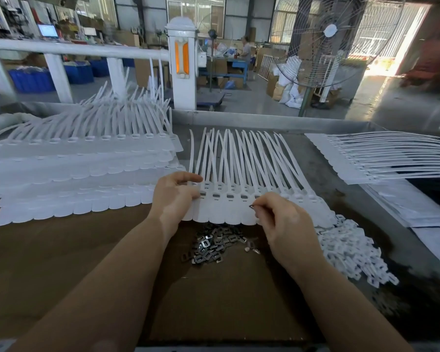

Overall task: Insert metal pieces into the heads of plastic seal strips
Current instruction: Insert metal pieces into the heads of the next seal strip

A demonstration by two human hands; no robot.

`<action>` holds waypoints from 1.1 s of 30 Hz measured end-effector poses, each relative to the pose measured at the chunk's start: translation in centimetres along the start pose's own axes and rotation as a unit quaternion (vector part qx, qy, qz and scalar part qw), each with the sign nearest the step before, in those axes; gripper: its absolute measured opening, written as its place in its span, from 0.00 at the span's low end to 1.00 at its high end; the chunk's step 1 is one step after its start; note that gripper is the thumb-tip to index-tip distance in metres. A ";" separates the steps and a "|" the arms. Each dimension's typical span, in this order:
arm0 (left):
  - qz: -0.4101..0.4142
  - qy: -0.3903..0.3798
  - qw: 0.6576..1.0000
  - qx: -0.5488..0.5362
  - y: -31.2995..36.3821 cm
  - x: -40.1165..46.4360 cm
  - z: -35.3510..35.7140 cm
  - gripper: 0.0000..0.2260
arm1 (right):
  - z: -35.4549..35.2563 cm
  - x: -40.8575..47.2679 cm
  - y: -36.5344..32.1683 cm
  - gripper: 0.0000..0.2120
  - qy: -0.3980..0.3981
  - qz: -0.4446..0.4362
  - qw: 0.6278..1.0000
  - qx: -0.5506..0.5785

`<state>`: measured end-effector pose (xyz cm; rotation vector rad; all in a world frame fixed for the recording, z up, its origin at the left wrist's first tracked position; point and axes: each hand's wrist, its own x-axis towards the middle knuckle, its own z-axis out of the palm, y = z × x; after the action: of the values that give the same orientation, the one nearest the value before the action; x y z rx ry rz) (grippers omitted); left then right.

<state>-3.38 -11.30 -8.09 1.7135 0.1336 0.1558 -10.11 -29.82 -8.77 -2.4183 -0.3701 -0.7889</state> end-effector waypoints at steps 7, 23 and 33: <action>-0.007 0.007 0.998 -0.058 0.1 0.2 -0.2 0.17 | -0.1 0.1 0.4 0.03 0.022 0.037 0.999 0.023; 0.002 0.048 0.996 -0.081 -0.3 0.9 -0.7 0.18 | -0.4 0.3 1.0 0.04 0.060 0.087 0.994 -0.019; 0.017 0.046 0.998 -0.047 -0.3 1.4 -1.6 0.19 | -0.5 0.4 1.0 0.04 0.062 0.105 0.992 -0.011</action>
<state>-2.25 -9.47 -8.09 1.6153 0.1631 0.2630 -9.62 -30.90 -8.62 -2.3665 -0.0573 -0.8465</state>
